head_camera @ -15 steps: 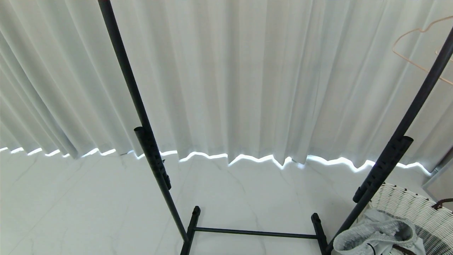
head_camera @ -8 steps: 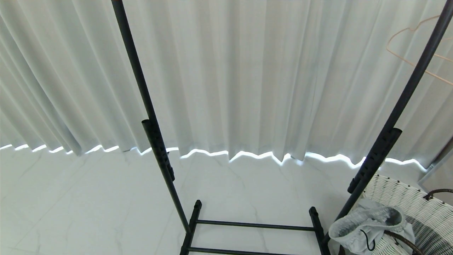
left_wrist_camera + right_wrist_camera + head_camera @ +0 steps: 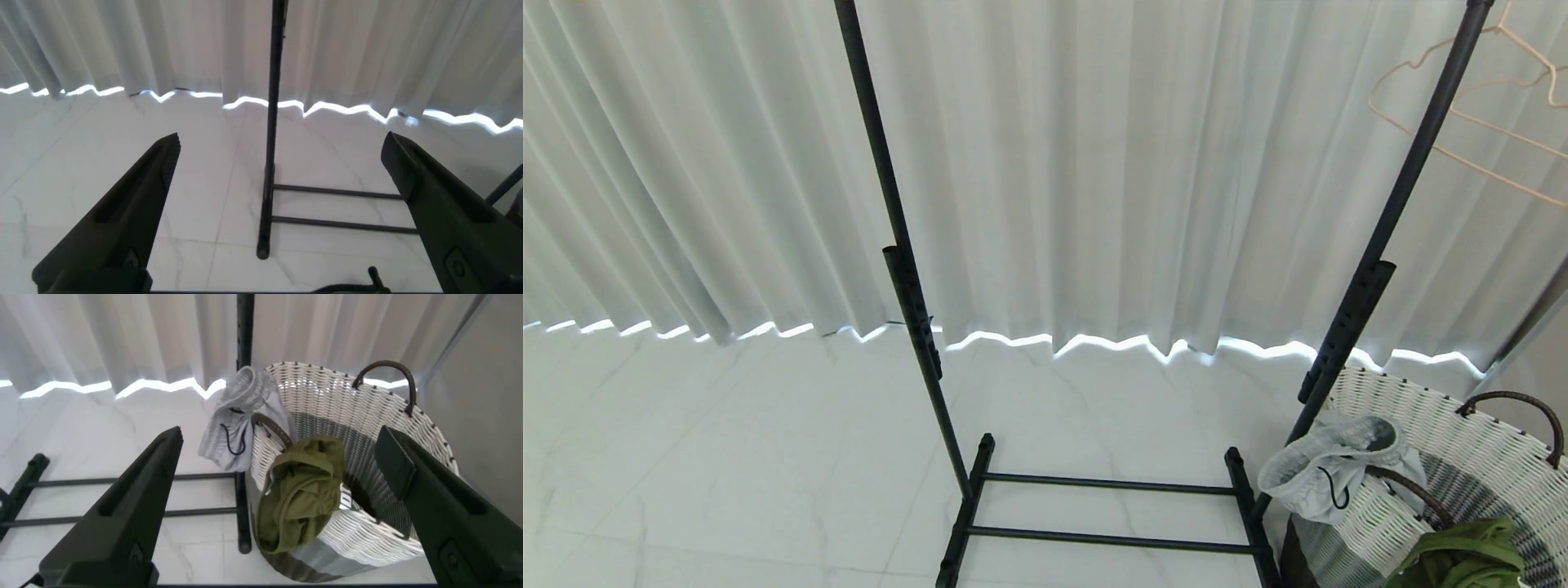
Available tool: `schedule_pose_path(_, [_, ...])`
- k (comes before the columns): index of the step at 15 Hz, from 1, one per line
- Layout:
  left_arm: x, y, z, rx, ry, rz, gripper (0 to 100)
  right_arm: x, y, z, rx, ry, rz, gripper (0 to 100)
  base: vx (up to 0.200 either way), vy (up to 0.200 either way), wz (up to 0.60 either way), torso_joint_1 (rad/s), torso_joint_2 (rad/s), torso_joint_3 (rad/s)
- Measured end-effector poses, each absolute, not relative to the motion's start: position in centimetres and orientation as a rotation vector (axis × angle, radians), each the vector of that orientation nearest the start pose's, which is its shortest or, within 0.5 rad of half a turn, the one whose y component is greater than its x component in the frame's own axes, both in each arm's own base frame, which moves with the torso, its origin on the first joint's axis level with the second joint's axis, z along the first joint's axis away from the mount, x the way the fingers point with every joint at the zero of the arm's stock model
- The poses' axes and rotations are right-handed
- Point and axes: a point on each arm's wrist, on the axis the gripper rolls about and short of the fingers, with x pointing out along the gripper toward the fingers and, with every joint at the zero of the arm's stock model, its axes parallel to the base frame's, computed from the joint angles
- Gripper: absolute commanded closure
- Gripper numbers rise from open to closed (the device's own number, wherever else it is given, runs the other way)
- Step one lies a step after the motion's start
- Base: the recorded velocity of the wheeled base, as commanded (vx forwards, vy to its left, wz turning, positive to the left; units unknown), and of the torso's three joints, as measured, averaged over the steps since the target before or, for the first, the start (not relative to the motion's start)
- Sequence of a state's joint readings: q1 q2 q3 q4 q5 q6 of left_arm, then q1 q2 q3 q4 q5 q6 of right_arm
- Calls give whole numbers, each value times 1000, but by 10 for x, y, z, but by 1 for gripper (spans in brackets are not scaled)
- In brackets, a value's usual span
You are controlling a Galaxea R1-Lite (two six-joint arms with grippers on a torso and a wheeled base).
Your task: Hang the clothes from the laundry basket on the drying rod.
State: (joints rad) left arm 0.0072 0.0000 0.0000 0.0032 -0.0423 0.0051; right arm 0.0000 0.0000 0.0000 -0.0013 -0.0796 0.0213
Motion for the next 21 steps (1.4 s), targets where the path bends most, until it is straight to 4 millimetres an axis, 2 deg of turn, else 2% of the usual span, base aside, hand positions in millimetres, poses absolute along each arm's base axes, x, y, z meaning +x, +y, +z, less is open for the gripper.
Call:
schedule_pose_path(2, [-23,-1,75,4,3,-36,0,-23,-2,76,21,-2,-80,0,0,0,0,0,0,0])
schedule_pose_path(7, [-23,-1,75,38,5,-41,0,-23,-2,76,15,-2,-80,0,0,-200,0,6,3,3])
schedule_pose_path(14, [-23,-1,75,35,4,-42,0,-23,-2,75,7,-1,-74,0,0,0,0,0,0,0])
schedule_pose_path(21, [-23,-1,75,35,4,-41,0,-23,0,78,-103,-18,-4,0,0,0,0,0,0,0])
